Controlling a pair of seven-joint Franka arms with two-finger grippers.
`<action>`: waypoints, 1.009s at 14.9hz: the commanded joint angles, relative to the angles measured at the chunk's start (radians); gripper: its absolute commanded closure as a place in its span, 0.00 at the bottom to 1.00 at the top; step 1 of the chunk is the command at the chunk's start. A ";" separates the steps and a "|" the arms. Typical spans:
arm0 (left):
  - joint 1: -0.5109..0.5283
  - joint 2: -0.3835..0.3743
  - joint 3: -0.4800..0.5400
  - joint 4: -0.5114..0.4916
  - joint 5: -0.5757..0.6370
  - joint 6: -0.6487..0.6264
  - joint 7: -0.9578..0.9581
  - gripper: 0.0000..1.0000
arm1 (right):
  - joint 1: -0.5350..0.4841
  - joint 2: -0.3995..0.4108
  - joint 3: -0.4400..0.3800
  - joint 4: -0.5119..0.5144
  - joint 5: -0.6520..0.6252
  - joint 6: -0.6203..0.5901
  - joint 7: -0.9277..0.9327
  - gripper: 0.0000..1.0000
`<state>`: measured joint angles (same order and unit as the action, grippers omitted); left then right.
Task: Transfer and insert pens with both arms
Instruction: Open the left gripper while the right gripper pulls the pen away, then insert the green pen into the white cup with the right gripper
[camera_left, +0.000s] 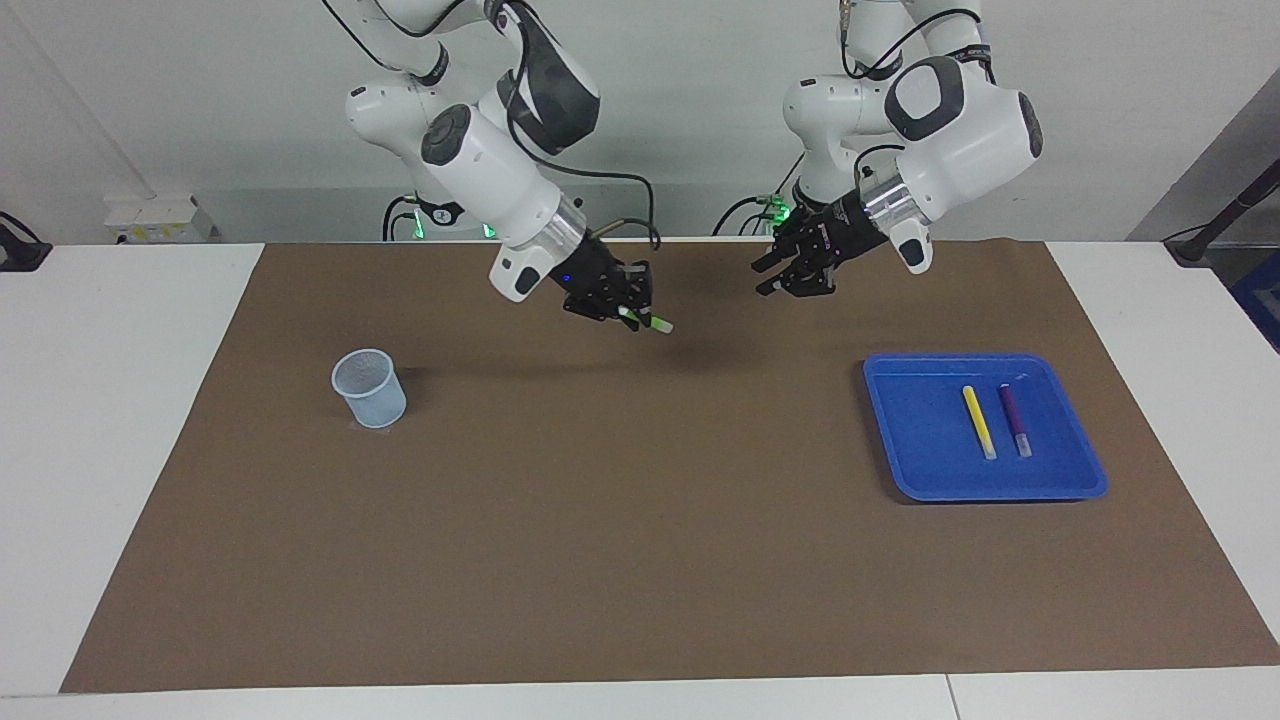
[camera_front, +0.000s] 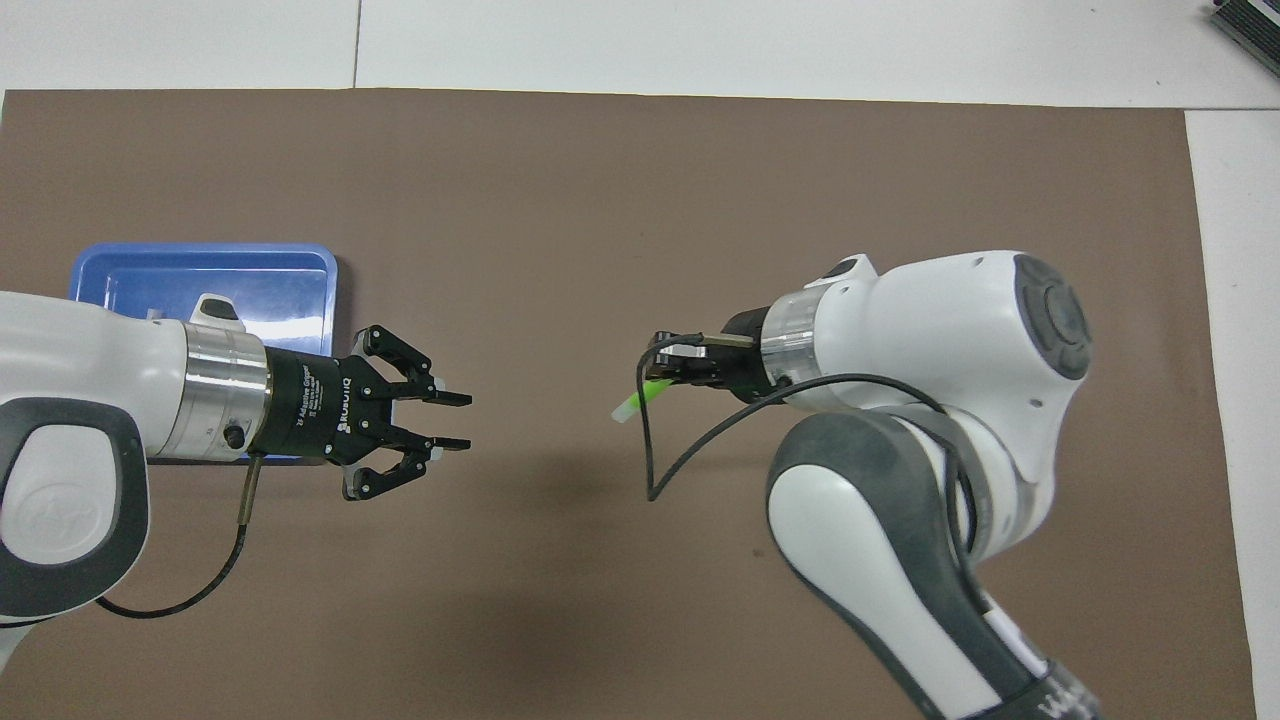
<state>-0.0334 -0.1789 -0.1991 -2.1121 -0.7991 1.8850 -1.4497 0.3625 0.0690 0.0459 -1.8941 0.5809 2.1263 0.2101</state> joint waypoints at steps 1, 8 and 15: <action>0.012 -0.036 0.006 -0.029 0.107 -0.038 0.170 0.56 | -0.107 -0.046 0.011 0.004 -0.097 -0.142 -0.150 1.00; 0.075 -0.021 0.009 0.061 0.314 -0.167 0.607 0.85 | -0.307 -0.075 0.011 0.053 -0.470 -0.401 -0.624 1.00; 0.243 -0.010 0.010 0.093 0.333 -0.245 0.720 0.00 | -0.358 -0.081 0.009 -0.049 -0.681 -0.217 -0.842 1.00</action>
<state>0.1784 -0.1883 -0.1818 -2.0401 -0.4847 1.6738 -0.7374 0.0436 -0.0044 0.0433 -1.8769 -0.0784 1.8301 -0.5853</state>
